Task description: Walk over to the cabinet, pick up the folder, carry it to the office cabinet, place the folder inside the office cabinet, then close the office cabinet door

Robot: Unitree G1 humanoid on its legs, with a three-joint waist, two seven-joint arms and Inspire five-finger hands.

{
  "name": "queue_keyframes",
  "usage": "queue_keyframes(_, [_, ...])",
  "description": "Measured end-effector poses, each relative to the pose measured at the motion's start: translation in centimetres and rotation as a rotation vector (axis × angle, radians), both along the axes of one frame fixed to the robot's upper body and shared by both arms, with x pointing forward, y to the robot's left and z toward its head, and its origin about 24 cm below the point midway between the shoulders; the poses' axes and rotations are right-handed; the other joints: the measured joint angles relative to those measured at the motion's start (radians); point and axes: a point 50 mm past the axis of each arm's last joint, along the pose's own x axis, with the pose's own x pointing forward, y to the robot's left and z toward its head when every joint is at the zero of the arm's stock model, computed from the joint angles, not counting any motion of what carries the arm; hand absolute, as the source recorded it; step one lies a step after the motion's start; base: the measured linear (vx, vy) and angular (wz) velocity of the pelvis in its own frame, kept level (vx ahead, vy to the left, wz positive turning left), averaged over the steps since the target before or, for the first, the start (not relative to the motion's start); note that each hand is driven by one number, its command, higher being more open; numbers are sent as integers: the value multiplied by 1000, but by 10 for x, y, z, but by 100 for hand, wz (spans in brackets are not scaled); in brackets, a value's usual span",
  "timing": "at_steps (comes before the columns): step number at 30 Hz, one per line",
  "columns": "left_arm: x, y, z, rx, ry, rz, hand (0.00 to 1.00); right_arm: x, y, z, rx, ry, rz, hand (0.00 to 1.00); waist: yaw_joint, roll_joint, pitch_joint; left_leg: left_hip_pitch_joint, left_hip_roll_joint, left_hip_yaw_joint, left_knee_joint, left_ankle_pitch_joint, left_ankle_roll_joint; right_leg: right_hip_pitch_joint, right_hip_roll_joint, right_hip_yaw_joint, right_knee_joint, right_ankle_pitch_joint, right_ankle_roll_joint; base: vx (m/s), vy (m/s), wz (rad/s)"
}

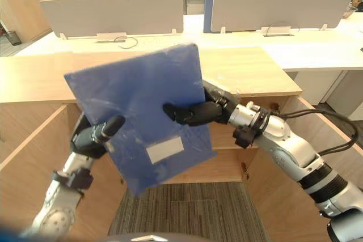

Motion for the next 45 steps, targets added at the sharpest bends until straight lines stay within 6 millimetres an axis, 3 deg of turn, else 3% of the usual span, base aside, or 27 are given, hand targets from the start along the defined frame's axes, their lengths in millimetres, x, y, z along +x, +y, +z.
queue_keyframes(5, [-31,-4,-53,9,226,-48,100,-16,-6,-47,-42,155,-21,0,12,-4,4,-6,-1,-10,-4,1,0,-2,0,-9,1,0,0,-25,1,6])
queue_keyframes(9, [-61,3,-122,209,565,-125,100,-17,-9,-92,-118,286,-70,0,14,13,15,-9,3,-16,-5,2,-1,-1,0,-11,-5,-3,-3,-61,1,2])
queue_keyframes(11, [-97,14,-165,360,819,-206,100,-16,-10,-113,-119,357,-112,0,10,14,17,-9,7,-16,-5,5,-1,-1,3,-11,-7,-3,-4,-16,-5,-1])
queue_keyframes(13, [-127,22,-194,432,1010,-245,100,-16,-11,-123,-154,368,-129,0,6,9,21,-7,8,-18,-5,3,-3,3,4,-12,-12,-3,-4,-1,-14,2])
queue_keyframes(16, [-145,39,-218,486,1205,-131,100,-16,-12,-141,-211,395,-162,0,15,2,26,-7,9,-21,-4,3,-3,5,6,-14,-14,-3,-4,-1,-9,1])
queue_keyframes(17, [-163,42,-229,459,1332,-33,100,-14,-5,-148,-264,367,-160,0,9,2,27,-6,7,-19,-4,3,-4,6,4,-11,-15,-3,-4,5,-5,-4])
queue_keyframes(20, [-183,36,-240,295,1479,211,100,-16,8,-176,-398,377,-169,0,14,4,42,12,2,-19,0,0,-4,26,-1,-11,-21,-3,-4,3,0,-1])
queue_keyframes(26, [-183,26,-244,272,1531,302,100,-18,20,-212,-733,318,-142,0,18,29,64,28,1,-19,-1,-4,-5,41,-3,-10,-22,-4,-4,-42,6,-1])
queue_keyframes(31, [-181,26,-244,271,1546,323,100,-17,7,-233,-806,412,-249,0,21,36,86,39,-1,-25,0,-4,-4,59,-3,-17,-29,-4,-4,-3,-3,3])
queue_keyframes(33, [-180,27,-244,284,1546,329,100,-18,-3,-242,-713,537,-406,0,24,35,92,45,-3,-31,-1,-6,-5,72,-4,-25,-38,-4,-4,-8,-8,11])
queue_keyframes(36, [-180,28,-244,269,1554,360,100,-17,-11,-252,-299,831,-778,0,31,37,97,45,-4,-37,-4,-10,-8,82,-4,-32,-49,-4,-3,3,-13,7])
queue_keyframes(37, [-178,27,-244,266,1557,367,100,-16,-12,-251,-5,954,-940,0,38,37,102,45,-4,-40,-5,-14,-12,86,-4,-36,-55,-5,-2,13,-21,7])
queue_keyframes(39, [-179,25,-245,251,1571,390,100,-3,-4,-242,478,1072,-1104,0,43,39,105,47,-5,-41,-5,-20,-12,95,-6,-39,-64,-7,0,18,-18,5])
queue_keyframes(40, [-178,25,-245,249,1573,397,100,1,-2,-239,609,1086,-1129,0,46,40,106,48,-6,-41,-5,-22,-10,97,-7,-40,-66,-8,1,49,-24,3])
queue_keyframes(41, [-177,23,-245,244,1576,421,100,11,3,-229,935,1099,-1165,0,51,40,109,53,-9,-41,-5,-25,-10,106,-10,-44,-70,-10,2,57,-22,3])
queue_keyframes(43, [-177,20,-246,244,1587,429,100,19,6,-219,1178,1084,-1182,0,56,41,111,56,-15,-42,-4,-31,-9,112,-15,-48,-71,-13,7,90,-12,7])
queue_keyframes(44, [-175,17,-246,248,1590,435,100,23,2,-212,1382,1054,-1210,0,66,41,111,58,-22,-47,-4,-37,-10,118,-23,-58,-70,-15,12,105,-2,14])
queue_keyframes(45, [-175,17,-246,247,1589,438,100,23,0,-211,1423,1047,-1225,0,70,40,112,62,-23,-48,-4,-39,-12,124,-26,-61,-70,-17,14,95,2,15])
